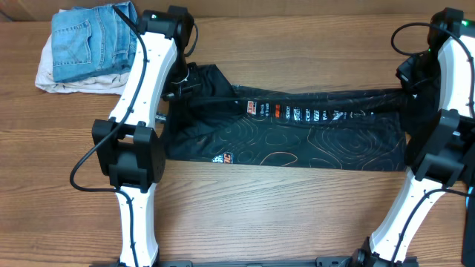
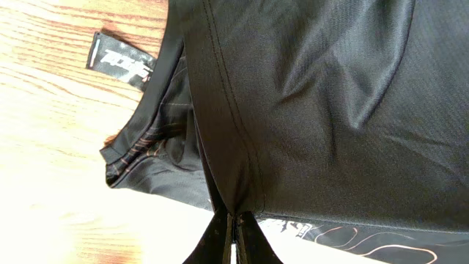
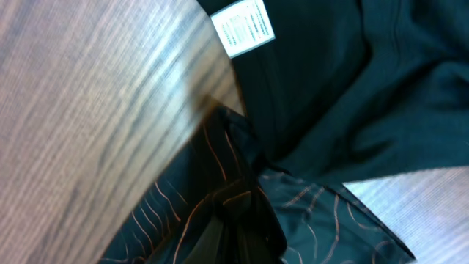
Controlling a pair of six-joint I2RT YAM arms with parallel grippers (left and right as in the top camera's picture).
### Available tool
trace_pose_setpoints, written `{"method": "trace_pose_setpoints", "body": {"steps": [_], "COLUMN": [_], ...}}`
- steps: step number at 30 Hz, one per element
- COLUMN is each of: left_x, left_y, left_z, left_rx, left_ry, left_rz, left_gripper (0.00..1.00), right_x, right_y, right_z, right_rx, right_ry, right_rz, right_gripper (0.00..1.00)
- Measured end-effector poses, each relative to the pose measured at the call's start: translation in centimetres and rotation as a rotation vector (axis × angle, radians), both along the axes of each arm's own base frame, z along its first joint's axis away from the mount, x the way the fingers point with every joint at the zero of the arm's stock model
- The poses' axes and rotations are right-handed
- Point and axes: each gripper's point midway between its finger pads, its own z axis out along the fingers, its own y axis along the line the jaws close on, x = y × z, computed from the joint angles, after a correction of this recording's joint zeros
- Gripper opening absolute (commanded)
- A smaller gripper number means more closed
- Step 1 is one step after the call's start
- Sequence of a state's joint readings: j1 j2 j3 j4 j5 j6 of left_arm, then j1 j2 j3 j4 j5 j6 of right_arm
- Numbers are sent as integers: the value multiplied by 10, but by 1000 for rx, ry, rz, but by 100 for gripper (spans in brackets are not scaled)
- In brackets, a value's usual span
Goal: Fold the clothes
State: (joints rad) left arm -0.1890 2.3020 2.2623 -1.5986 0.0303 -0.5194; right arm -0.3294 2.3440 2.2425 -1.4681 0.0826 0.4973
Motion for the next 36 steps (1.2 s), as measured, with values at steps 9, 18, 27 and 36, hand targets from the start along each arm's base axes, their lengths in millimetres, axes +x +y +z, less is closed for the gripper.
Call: {"method": "trace_pose_setpoints", "body": {"steps": [9,18,27,36], "left_x": [-19,-18,-18,-18], "left_y": [8,21,21,20], "left_z": [2,2,2,2], "left_rx": [34,69,72,61], "left_ry": [76,77,77,79], "left_rz": [-32,-64,-78,-103], "left_gripper": [12,18,47,82], "right_x": [-31,-52,-56,-56], "right_y": [10,11,8,6], "right_z": [0,3,4,4], "right_rx": [36,41,23,17], "right_ry": [129,213,232,237], "right_rz": [1,-2,5,32], "right_gripper": [4,9,76,99]}}
